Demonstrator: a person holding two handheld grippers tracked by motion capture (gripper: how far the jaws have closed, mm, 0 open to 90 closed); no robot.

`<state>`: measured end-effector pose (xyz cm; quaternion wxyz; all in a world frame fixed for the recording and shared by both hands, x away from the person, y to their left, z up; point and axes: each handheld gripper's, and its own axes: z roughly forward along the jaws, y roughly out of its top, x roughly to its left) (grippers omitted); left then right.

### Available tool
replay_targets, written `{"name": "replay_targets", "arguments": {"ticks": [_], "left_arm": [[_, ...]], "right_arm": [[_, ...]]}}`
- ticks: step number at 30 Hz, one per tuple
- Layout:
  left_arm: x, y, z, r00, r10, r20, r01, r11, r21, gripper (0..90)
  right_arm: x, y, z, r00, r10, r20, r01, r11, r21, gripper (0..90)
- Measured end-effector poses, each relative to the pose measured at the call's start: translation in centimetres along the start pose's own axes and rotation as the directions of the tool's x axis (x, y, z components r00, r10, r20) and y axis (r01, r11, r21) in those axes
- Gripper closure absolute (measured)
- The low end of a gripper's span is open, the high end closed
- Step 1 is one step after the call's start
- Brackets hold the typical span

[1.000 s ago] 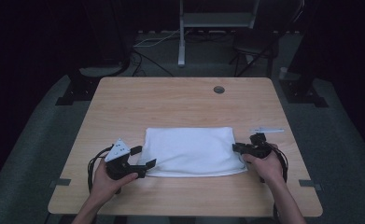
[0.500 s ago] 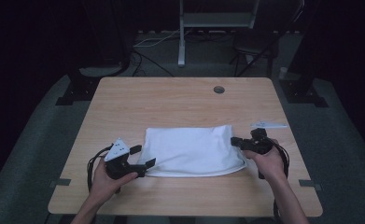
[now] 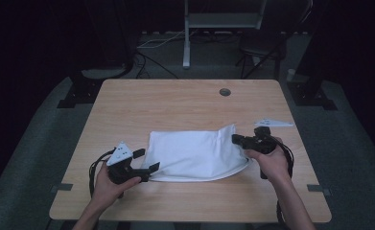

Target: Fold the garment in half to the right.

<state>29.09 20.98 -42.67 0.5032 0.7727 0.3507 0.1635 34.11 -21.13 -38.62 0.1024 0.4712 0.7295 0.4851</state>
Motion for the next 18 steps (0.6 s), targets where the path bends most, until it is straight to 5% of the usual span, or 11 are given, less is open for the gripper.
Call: {"name": "replay_targets", "arguments": {"ticks": [18], "left_arm": [[-0.1, 0.0, 0.1, 0.9999, 0.012, 0.0, -0.012, 0.9999, 0.001, 20.3]], "right_arm": [[3.6, 2.7, 0.4, 0.9953, -0.058, -0.078, 0.053, 0.996, -0.066, 88.1]]}}
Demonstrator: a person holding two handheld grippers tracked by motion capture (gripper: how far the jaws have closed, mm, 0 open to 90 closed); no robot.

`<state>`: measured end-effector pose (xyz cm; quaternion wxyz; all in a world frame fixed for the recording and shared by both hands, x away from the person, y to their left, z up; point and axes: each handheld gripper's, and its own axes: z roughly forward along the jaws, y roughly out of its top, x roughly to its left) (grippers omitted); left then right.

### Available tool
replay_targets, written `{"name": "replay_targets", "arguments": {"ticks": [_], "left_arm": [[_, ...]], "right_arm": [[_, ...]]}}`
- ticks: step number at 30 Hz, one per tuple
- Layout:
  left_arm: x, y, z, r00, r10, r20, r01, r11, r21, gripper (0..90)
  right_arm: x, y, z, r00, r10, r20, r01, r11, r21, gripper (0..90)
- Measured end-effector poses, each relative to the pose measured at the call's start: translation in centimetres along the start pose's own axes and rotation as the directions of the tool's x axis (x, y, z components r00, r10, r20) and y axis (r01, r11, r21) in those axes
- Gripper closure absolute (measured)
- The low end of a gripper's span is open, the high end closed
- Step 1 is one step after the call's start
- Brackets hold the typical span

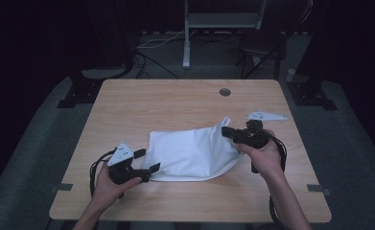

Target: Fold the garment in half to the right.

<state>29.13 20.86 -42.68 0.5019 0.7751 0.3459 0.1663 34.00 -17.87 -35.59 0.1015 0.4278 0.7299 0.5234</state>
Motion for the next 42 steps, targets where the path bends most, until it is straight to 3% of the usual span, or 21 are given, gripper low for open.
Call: {"name": "replay_targets", "arguments": {"ticks": [11, 21, 42], "left_arm": [[0.0, 0.0, 0.0, 1.0, 0.006, 0.002, -0.006, 1.0, 0.003, 20.3], [-0.1, -0.1, -0.2, 1.0, -0.001, 0.002, 0.001, 1.0, 0.001, 20.3], [-0.2, -0.1, 0.0, 0.9999, 0.01, 0.004, -0.01, 0.9999, 0.004, 20.3]], "right_arm": [[2.3, 1.6, 1.6, 0.9989, -0.033, -0.034, 0.032, 0.999, -0.017, 88.1], [5.0, 2.7, 4.2, 0.995, -0.061, -0.079, 0.061, 0.998, -0.002, 88.0], [6.3, 2.4, 6.2, 0.9919, -0.071, -0.105, 0.073, 0.997, 0.016, 87.9]]}}
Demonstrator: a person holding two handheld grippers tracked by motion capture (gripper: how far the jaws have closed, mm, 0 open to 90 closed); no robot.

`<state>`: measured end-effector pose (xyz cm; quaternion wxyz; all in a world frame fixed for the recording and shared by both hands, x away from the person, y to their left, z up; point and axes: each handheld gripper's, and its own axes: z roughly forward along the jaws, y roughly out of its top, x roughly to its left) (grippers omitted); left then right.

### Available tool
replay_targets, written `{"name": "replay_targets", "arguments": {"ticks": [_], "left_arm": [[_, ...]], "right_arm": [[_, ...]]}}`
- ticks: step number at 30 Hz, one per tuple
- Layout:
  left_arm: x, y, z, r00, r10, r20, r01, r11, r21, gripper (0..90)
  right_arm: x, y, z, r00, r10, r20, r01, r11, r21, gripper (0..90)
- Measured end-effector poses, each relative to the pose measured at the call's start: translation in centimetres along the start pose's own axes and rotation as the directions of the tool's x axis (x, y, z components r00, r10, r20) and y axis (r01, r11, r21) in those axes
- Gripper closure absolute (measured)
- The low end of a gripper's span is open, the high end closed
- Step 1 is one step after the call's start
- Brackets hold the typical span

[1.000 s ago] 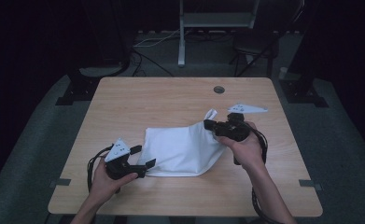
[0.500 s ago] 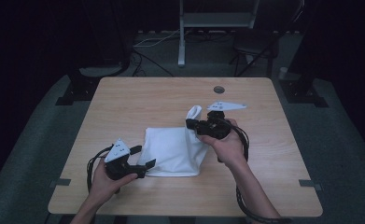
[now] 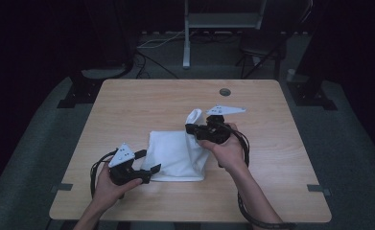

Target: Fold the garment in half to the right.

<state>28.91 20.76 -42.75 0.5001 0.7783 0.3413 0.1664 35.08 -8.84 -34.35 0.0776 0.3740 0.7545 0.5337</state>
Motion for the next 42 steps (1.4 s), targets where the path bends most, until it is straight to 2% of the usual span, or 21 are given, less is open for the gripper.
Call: {"name": "replay_targets", "arguments": {"ticks": [14, 33, 42], "left_arm": [[-0.1, -0.1, -0.1, 1.0, 0.001, 0.002, -0.001, 1.0, -0.001, 20.3], [0.0, -0.2, -0.3, 1.0, -0.002, 0.003, 0.002, 1.0, -0.001, 20.3], [0.0, -0.3, -0.3, 1.0, -0.002, 0.001, 0.002, 1.0, 0.001, 20.3]], "right_arm": [[0.8, -0.2, 1.6, 0.9999, -0.007, -0.012, 0.008, 1.0, 0.026, 87.4], [1.3, -0.4, 3.5, 0.9993, 0.005, -0.036, -0.004, 1.0, 0.027, 86.8], [1.4, -1.0, 4.8, 0.9988, 0.01, -0.047, -0.007, 0.998, 0.064, 85.0]]}}
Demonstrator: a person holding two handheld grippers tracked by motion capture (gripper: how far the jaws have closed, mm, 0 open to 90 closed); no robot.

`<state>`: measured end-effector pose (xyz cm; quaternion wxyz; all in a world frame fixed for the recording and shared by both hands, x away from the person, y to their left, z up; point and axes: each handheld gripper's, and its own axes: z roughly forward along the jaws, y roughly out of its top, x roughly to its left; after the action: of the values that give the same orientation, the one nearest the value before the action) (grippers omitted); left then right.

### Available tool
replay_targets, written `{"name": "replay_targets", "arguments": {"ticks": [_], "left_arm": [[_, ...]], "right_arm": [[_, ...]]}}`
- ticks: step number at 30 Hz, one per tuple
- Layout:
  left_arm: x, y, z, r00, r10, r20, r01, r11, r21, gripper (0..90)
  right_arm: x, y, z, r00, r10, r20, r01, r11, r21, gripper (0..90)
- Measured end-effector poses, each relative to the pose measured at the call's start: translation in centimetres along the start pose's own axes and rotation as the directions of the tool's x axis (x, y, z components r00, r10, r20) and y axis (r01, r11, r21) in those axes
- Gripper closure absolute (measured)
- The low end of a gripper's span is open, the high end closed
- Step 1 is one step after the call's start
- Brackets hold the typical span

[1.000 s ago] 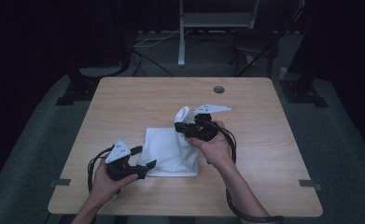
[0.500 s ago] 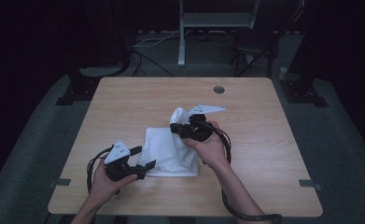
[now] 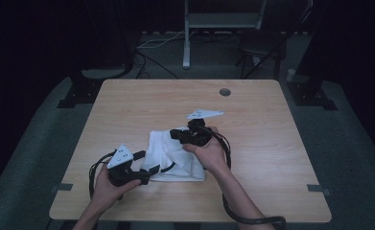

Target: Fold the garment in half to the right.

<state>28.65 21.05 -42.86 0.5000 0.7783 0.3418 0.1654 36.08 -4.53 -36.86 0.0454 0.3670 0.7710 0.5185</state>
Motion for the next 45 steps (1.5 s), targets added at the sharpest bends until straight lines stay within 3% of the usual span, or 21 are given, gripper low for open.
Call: {"name": "replay_targets", "arguments": {"ticks": [3, 5, 12, 21, 27, 34, 35, 40, 45], "left_arm": [[0.1, 0.0, 0.0, 1.0, 0.002, -0.002, -0.002, 1.0, 0.0, 20.3], [0.1, 0.0, -0.1, 1.0, 0.003, -0.001, -0.003, 1.0, 0.002, 20.3], [-0.1, 0.0, 0.2, 1.0, 0.001, 0.01, -0.001, 1.0, -0.003, 20.3], [-0.7, 0.1, 0.3, 0.9948, 0.088, 0.05, -0.087, 0.9958, -0.028, 20.3], [-0.7, 0.0, 0.5, 0.9958, 0.079, 0.047, -0.078, 0.9967, -0.024, 20.4], [-1.0, -0.1, 0.7, 0.995, 0.082, 0.057, -0.081, 0.9965, -0.02, 20.4], [-1.0, -0.2, 0.8, 0.9952, 0.081, 0.056, -0.08, 0.9966, -0.021, 20.4], [-1.0, -0.1, 0.7, 0.9953, 0.08, 0.054, -0.079, 0.9967, -0.021, 20.4], [-1.0, -0.2, 0.7, 0.9954, 0.08, 0.054, -0.079, 0.9967, -0.016, 20.3]], "right_arm": [[0.2, -0.1, 0.2, 1.0, -0.006, -0.003, 0.006, 1.0, 0.008, 80.9], [0.3, 0.0, 0.0, 1.0, -0.001, -0.003, 0.001, 1.0, 0.008, 72.0], [0.4, 0.5, -0.7, 1.0, -0.003, -0.002, 0.003, 1.0, 0.002, 56.7], [-0.8, -0.1, -1.7, 0.9978, 0.042, 0.05, -0.042, 0.999, 0.004, 46.0], [-1.8, -1.5, -2.1, 0.9967, 0.06, 0.054, -0.064, 0.996, 0.057, 49.7], [-2.6, -3.1, -2.2, 0.9946, 0.078, 0.068, -0.083, 0.994, 0.074, 56.3], [-2.7, -3.5, -2.1, 0.9951, 0.076, 0.063, -0.081, 0.993, 0.089, 62.7], [-2.7, -4.4, -1.5, 0.9957, 0.065, 0.065, -0.074, 0.988, 0.133, 73.3], [-2.4, -4.7, -0.9, 0.9978, 0.057, 0.035, -0.061, 0.987, 0.146, 84.2]]}}
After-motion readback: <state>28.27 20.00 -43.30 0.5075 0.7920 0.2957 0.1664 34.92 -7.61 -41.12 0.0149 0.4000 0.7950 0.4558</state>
